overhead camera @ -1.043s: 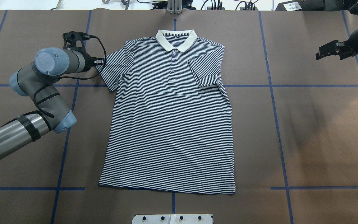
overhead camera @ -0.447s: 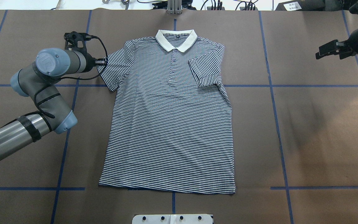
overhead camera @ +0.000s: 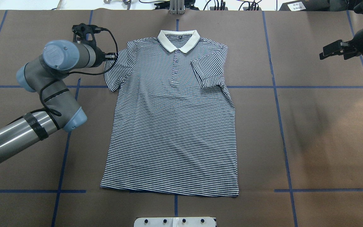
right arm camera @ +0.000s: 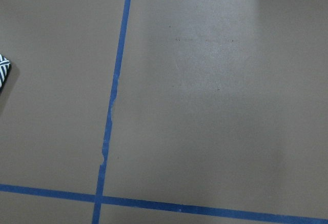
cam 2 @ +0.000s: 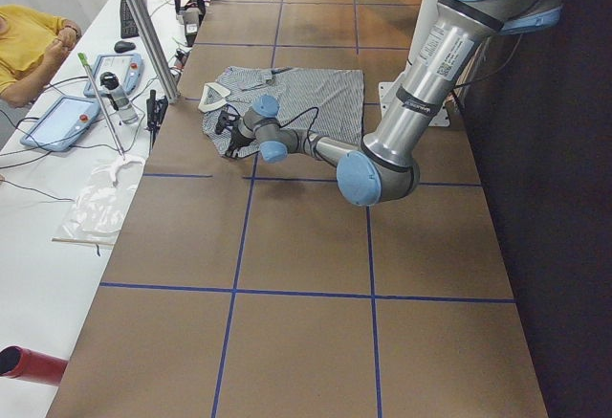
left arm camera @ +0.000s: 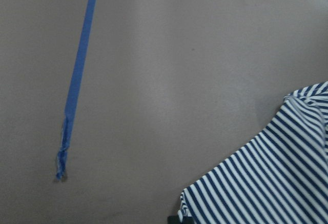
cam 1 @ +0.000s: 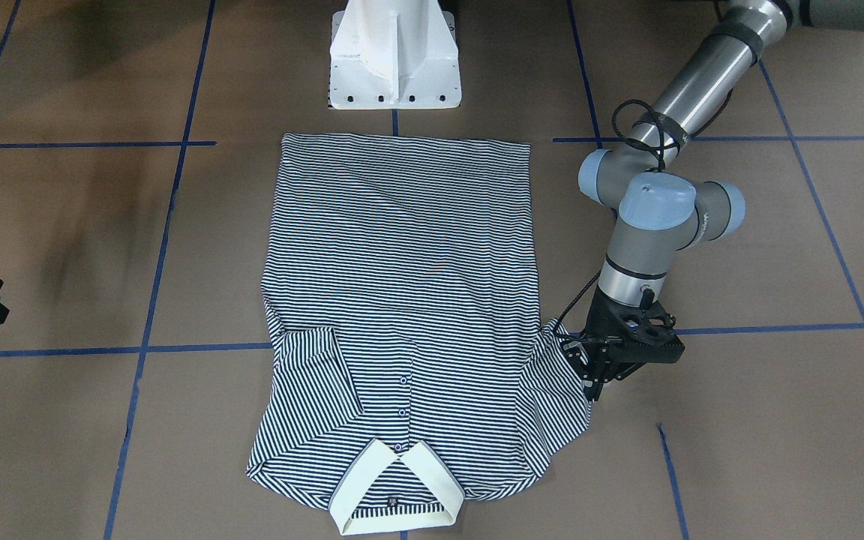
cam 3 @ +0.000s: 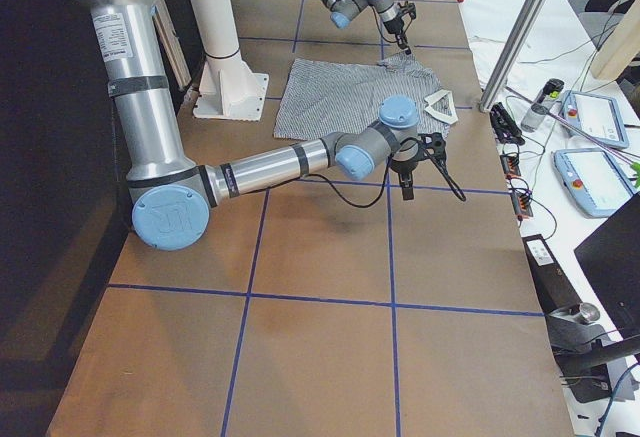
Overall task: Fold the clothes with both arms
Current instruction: 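Grasp the sleeve nearest the left gripper at its edge, then fold the grasped sleeve inward across the shirt body with the left gripper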
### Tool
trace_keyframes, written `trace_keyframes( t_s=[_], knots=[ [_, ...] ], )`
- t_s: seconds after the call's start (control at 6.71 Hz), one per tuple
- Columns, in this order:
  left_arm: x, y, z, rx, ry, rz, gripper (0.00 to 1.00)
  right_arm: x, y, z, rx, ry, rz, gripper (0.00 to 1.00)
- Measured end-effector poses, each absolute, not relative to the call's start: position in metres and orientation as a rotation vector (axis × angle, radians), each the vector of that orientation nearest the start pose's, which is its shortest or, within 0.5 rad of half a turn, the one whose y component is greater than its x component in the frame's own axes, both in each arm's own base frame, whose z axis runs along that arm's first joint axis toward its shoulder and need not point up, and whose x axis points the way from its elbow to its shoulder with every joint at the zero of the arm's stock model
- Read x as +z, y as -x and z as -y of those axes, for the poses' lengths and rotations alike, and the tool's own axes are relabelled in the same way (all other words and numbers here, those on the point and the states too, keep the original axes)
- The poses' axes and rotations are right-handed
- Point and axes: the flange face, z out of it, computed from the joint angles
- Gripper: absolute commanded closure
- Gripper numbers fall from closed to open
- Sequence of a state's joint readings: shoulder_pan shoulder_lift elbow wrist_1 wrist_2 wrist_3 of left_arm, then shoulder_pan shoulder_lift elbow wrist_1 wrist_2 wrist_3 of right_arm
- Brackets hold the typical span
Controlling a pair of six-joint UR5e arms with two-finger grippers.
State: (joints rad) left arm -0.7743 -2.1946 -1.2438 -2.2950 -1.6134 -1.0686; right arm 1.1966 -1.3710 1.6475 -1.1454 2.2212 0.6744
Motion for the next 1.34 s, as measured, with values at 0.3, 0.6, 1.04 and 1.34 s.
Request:
trace_keyframes(
  t_s=[0.3,0.6,1.04,1.34],
  knots=[
    [0.269,-0.504,0.619,-0.282,-0.495,-0.774,1.0,0.469,0.148,0.576,0.053,-0.272,0.875,0.0],
    [0.218,-0.563,0.6,-0.33,-0.433,-0.736,0.77,0.468,0.148,0.577,0.056,-0.27,0.875,0.0],
    [0.207,-0.581,0.595,-0.232,-0.46,-0.698,0.0,0.465,0.15,0.577,0.057,-0.272,0.879,0.0],
    [0.191,-0.558,0.576,-0.145,-0.483,-0.757,0.0,0.449,0.155,0.571,0.076,-0.275,0.899,0.0]
  ],
)
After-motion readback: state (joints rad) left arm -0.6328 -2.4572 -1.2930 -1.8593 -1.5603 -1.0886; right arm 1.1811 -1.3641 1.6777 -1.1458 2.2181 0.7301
